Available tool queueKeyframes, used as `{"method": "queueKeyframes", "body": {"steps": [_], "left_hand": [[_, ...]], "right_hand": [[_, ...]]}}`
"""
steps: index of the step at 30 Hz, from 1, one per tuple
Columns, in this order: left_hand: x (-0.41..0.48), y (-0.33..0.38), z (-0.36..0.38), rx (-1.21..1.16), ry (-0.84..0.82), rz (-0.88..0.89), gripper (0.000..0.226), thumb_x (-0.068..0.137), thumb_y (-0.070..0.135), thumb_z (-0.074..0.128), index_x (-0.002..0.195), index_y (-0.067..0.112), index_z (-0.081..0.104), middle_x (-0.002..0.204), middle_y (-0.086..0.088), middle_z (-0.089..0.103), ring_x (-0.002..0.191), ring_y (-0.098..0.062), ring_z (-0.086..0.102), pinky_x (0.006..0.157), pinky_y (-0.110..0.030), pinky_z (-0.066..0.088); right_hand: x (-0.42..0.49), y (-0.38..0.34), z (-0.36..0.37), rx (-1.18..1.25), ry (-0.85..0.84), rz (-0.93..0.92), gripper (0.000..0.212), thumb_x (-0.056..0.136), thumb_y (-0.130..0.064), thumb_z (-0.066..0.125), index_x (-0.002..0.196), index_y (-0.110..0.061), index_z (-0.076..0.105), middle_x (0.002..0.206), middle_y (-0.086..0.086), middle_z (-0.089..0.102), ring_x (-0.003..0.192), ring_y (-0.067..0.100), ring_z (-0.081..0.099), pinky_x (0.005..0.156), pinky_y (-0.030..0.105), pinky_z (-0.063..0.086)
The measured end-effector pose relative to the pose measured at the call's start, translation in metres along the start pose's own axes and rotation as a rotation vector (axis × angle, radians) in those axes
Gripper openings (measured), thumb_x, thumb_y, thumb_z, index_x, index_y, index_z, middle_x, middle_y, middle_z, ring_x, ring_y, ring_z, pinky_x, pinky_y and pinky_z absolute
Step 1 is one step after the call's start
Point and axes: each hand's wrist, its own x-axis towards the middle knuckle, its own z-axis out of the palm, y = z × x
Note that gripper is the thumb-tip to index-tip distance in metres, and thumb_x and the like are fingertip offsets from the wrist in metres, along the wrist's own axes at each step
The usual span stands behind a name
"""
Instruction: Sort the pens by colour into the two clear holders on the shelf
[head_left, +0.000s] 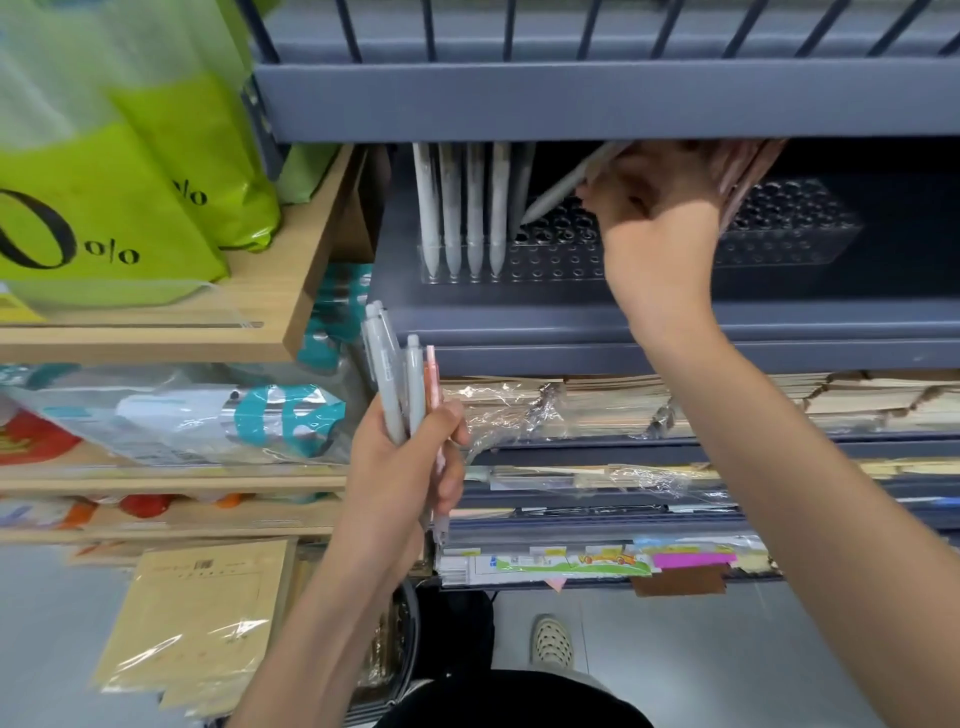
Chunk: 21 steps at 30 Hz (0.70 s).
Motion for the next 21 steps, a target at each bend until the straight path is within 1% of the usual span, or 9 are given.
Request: {"method": "queueKeyframes", "body": {"steps": [1, 3, 6, 9, 12, 14, 17, 19, 21], "left_hand": [[-0.001, 0.000, -0.001, -0.005, 0.002, -0.015, 0.012, 0.097, 0.010, 0.060, 0.101, 0.004, 0.051, 0.067, -0.004, 0.059, 0.037, -0.013, 0.038, 0.034, -0.020, 0.031], [-0.002, 0.001, -0.002, -0.005, 0.006, -0.025, 0.014, 0.096, 0.010, 0.061, 0.103, 0.002, 0.051, 0.066, -0.003, 0.059, 0.036, -0.013, 0.037, 0.034, -0.021, 0.031], [-0.005, 0.000, -0.003, 0.021, -0.027, -0.018, 0.017, 0.094, 0.017, 0.065, 0.098, 0.004, 0.053, 0.071, -0.004, 0.064, 0.037, -0.012, 0.039, 0.035, -0.021, 0.033], [-0.009, -0.001, -0.002, 0.027, -0.067, -0.017, 0.032, 0.089, 0.029, 0.066, 0.099, 0.001, 0.055, 0.068, -0.004, 0.067, 0.035, -0.013, 0.042, 0.035, -0.021, 0.035], [-0.011, -0.002, -0.002, 0.010, -0.075, -0.004, 0.039, 0.087, 0.035, 0.065, 0.102, 0.001, 0.056, 0.080, -0.010, 0.073, 0.037, -0.015, 0.046, 0.035, -0.024, 0.040], [-0.012, -0.002, -0.004, -0.007, -0.078, -0.006, 0.034, 0.086, 0.040, 0.064, 0.100, 0.010, 0.063, 0.085, -0.012, 0.074, 0.040, -0.015, 0.049, 0.037, -0.025, 0.043], [-0.012, -0.003, -0.007, -0.007, -0.076, -0.006, 0.024, 0.087, 0.045, 0.061, 0.093, 0.025, 0.072, 0.083, -0.010, 0.072, 0.042, -0.016, 0.051, 0.038, -0.024, 0.044], [-0.012, -0.003, -0.008, -0.015, -0.069, -0.002, 0.024, 0.089, 0.047, 0.062, 0.095, 0.026, 0.072, 0.078, -0.008, 0.069, 0.041, -0.015, 0.049, 0.038, -0.024, 0.041], [-0.012, -0.003, -0.009, -0.029, -0.060, 0.001, 0.025, 0.091, 0.046, 0.066, 0.096, 0.022, 0.069, 0.075, -0.007, 0.067, 0.038, -0.014, 0.045, 0.037, -0.022, 0.037]], "right_hand": [[0.001, 0.001, 0.003, -0.056, -0.011, -0.023, 0.013, 0.085, 0.002, 0.056, 0.095, -0.003, 0.063, 0.091, 0.013, 0.067, 0.087, 0.025, 0.066, 0.083, 0.035, 0.056], [0.004, 0.002, 0.010, -0.124, -0.071, -0.053, 0.010, 0.088, -0.004, 0.058, 0.096, -0.005, 0.063, 0.088, 0.011, 0.069, 0.083, 0.024, 0.067, 0.081, 0.038, 0.055], [0.010, 0.002, 0.021, -0.324, -0.119, -0.099, 0.015, 0.090, -0.018, 0.059, 0.099, -0.009, 0.067, 0.083, -0.001, 0.068, 0.081, 0.021, 0.067, 0.078, 0.033, 0.052], [0.015, -0.001, 0.030, -0.446, -0.101, -0.111, 0.020, 0.090, -0.025, 0.061, 0.099, -0.010, 0.071, 0.089, 0.002, 0.074, 0.090, 0.026, 0.068, 0.079, 0.025, 0.044], [0.019, 0.001, 0.035, -0.534, -0.140, -0.099, 0.020, 0.091, -0.028, 0.060, 0.099, -0.014, 0.072, 0.095, 0.001, 0.075, 0.098, 0.025, 0.067, 0.080, 0.020, 0.039], [0.018, 0.003, 0.034, -0.537, -0.160, -0.095, 0.019, 0.091, -0.027, 0.060, 0.101, -0.013, 0.070, 0.094, 0.000, 0.075, 0.096, 0.023, 0.067, 0.081, 0.020, 0.040], [0.016, 0.004, 0.033, -0.494, -0.171, -0.089, 0.020, 0.089, -0.024, 0.062, 0.103, -0.012, 0.069, 0.091, -0.001, 0.073, 0.091, 0.021, 0.068, 0.085, 0.025, 0.048], [0.014, 0.004, 0.030, -0.486, -0.169, -0.085, 0.021, 0.089, -0.023, 0.063, 0.107, -0.013, 0.068, 0.085, -0.006, 0.070, 0.083, 0.016, 0.066, 0.079, 0.021, 0.047], [0.006, 0.001, 0.024, -0.358, -0.128, -0.069, 0.018, 0.088, -0.019, 0.063, 0.105, -0.013, 0.066, 0.077, -0.013, 0.063, 0.073, 0.007, 0.061, 0.072, 0.019, 0.047]]}}
